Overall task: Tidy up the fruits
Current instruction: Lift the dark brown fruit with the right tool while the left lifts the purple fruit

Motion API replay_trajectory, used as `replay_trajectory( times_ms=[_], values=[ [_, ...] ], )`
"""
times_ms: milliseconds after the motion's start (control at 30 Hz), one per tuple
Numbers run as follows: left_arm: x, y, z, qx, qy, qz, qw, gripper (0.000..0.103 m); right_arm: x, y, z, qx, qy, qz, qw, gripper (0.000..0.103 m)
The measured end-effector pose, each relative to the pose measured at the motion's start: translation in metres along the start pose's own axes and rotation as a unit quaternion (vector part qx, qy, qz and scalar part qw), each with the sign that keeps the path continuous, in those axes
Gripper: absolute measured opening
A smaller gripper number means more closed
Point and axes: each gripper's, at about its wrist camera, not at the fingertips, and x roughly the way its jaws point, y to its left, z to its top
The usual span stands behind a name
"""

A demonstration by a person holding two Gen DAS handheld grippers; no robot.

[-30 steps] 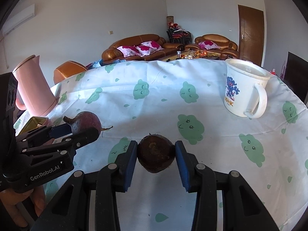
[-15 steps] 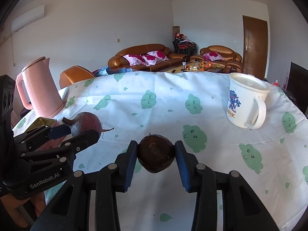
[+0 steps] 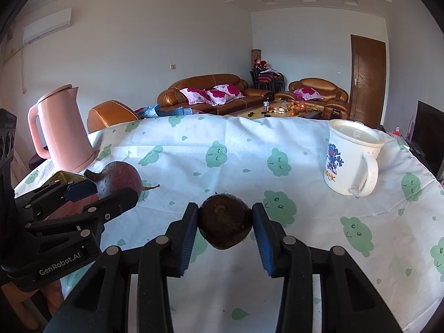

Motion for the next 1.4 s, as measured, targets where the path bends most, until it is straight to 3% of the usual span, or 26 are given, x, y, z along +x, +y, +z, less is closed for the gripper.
replay_trajectory(
  times_ms=[1400],
  values=[
    [-0.037,-0.007,-0.009,0.022,-0.074,0.028,0.9966,0.055,-0.041,0.012,-0.007,-0.032,-0.106,-0.008,0.994,0.042]
  ],
)
